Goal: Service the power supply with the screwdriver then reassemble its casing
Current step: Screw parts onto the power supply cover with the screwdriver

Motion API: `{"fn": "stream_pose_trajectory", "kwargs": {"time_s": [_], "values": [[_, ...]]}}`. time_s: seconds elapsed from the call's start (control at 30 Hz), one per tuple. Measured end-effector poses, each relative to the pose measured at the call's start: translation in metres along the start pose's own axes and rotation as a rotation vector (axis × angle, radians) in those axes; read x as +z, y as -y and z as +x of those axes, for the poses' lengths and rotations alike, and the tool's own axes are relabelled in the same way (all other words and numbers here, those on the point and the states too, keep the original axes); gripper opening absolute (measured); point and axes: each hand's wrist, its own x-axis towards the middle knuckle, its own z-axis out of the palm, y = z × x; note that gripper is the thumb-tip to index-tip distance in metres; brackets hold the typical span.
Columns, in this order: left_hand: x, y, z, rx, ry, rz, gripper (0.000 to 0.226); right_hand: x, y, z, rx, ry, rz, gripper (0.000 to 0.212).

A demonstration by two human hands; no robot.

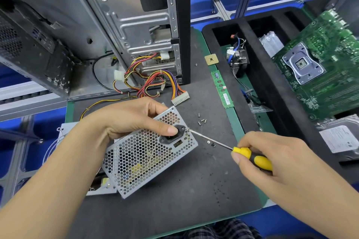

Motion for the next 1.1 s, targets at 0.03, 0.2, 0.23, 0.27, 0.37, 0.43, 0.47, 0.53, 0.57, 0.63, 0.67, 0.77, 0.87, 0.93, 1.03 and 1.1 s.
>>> {"fn": "stream_pose_trajectory", "kwargs": {"time_s": [0.03, 0.2, 0.23, 0.27, 0.37, 0.43, 0.47, 0.53, 0.57, 0.63, 0.67, 0.77, 0.87, 0.93, 1.03, 1.1], "values": [[0.000, 0.000, 0.000, 0.005, -0.003, -0.007, 0.039, 0.000, 0.001, 0.000, -0.001, 0.002, -0.002, 0.040], [0.000, 0.002, -0.001, 0.019, -0.002, -0.038, 0.035, 0.001, 0.005, 0.003, 0.001, 0.017, -0.024, 0.041], [-0.001, 0.002, -0.001, 0.017, 0.000, -0.042, 0.036, 0.001, 0.006, 0.004, 0.004, 0.019, -0.027, 0.040], [-0.001, 0.002, -0.001, 0.013, 0.001, -0.046, 0.037, 0.000, 0.007, 0.004, 0.009, 0.021, -0.030, 0.039], [-0.002, 0.004, 0.000, 0.004, 0.005, -0.031, 0.035, 0.000, 0.010, 0.005, 0.021, 0.024, -0.049, 0.032], [-0.003, 0.005, 0.000, 0.004, 0.006, -0.013, 0.033, -0.001, 0.013, 0.006, 0.031, 0.029, -0.065, 0.029], [-0.004, 0.005, 0.000, 0.003, 0.006, -0.010, 0.033, -0.001, 0.013, 0.006, 0.035, 0.030, -0.071, 0.030], [-0.004, 0.006, 0.001, -0.002, 0.016, -0.015, 0.034, -0.001, 0.014, 0.005, 0.043, 0.038, -0.086, 0.031], [-0.005, 0.005, 0.000, -0.004, 0.022, -0.022, 0.033, -0.002, 0.014, 0.005, 0.048, 0.043, -0.093, 0.032], [-0.005, 0.005, 0.001, -0.003, 0.033, -0.035, 0.032, -0.002, 0.015, 0.004, 0.057, 0.050, -0.111, 0.033], [-0.005, 0.006, 0.001, 0.000, 0.035, -0.035, 0.032, -0.003, 0.016, 0.004, 0.059, 0.052, -0.121, 0.033], [-0.004, 0.006, 0.001, 0.013, 0.035, -0.024, 0.031, -0.004, 0.019, 0.005, 0.069, 0.058, -0.140, 0.033], [-0.004, 0.005, 0.001, 0.028, 0.031, -0.015, 0.027, -0.006, 0.023, 0.005, 0.075, 0.057, -0.162, 0.034], [-0.003, 0.005, 0.001, 0.032, 0.030, -0.020, 0.026, -0.007, 0.026, 0.005, 0.080, 0.067, -0.186, 0.035], [-0.003, 0.005, 0.001, 0.034, 0.032, -0.022, 0.025, -0.011, 0.029, 0.003, 0.089, 0.091, -0.238, 0.035], [-0.003, 0.005, 0.000, 0.028, 0.034, -0.024, 0.025, -0.014, 0.032, 0.002, 0.098, 0.094, -0.271, 0.036]]}}
